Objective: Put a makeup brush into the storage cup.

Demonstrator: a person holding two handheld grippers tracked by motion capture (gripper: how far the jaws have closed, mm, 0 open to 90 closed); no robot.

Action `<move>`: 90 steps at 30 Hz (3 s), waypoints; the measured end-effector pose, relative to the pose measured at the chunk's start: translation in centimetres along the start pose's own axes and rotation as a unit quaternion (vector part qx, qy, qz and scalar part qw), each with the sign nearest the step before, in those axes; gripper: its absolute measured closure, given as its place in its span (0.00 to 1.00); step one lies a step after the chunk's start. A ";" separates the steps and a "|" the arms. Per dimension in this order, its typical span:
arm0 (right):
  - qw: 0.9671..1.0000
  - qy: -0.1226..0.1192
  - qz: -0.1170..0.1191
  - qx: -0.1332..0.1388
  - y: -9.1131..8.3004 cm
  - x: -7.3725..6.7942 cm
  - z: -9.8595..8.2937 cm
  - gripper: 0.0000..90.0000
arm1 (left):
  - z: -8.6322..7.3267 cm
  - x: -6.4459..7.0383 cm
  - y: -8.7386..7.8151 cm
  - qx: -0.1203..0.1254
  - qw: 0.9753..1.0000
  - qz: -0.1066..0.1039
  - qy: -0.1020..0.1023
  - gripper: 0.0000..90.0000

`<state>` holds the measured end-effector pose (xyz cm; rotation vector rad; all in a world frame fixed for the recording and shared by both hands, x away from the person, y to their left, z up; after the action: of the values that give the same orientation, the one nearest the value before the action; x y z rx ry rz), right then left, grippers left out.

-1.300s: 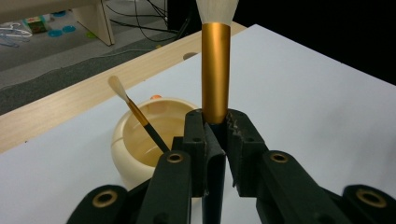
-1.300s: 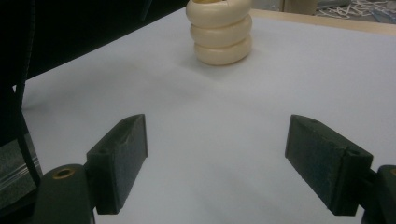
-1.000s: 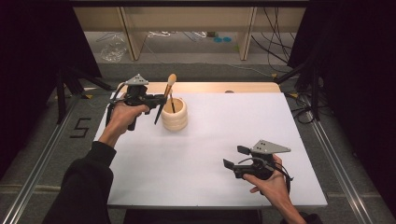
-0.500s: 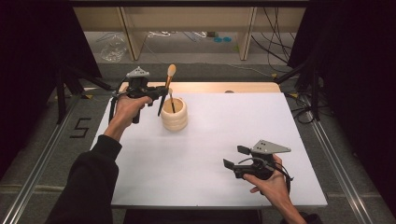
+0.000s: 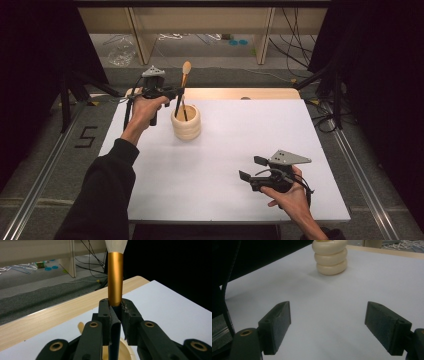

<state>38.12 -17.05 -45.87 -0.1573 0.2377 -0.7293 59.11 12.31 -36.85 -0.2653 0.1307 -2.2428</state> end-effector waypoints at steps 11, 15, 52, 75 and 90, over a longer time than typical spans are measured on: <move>1.000 0.000 0.002 0.000 0.0 0.0 0.0 0.24 | -0.8 -0.6 1.3 0.003 1.000 0.011 -0.007 0.88; 1.000 0.001 0.003 0.000 0.0 -0.1 0.0 0.24 | -1.0 -0.6 1.6 0.007 1.000 0.013 -0.011 0.88; 1.000 0.000 0.007 -0.002 0.0 -0.1 0.0 0.25 | -5.8 -0.8 3.4 -0.004 1.000 0.004 -0.030 0.87; 1.000 0.002 0.006 -0.002 0.0 -0.1 0.0 0.25 | -7.4 -0.5 2.8 -0.029 0.999 -0.005 -0.024 0.76; 1.000 0.001 0.000 0.000 0.0 0.0 0.0 0.24 | -6.1 0.1 0.7 -0.028 1.000 -0.010 -0.010 0.59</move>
<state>38.14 -17.06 -45.85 -0.1560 0.2391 -0.7295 58.16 11.85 -42.94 -0.3210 0.1795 -2.2581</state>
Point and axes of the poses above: each handheld gripper's, and its own axes: y roughly forward along the jaws, z roughly out of its top, x roughly to its right, the point moved 6 cm from there along y, roughly forward along the jaws, and after that the axes turned 12 degrees about x, right-handed, at the moved point
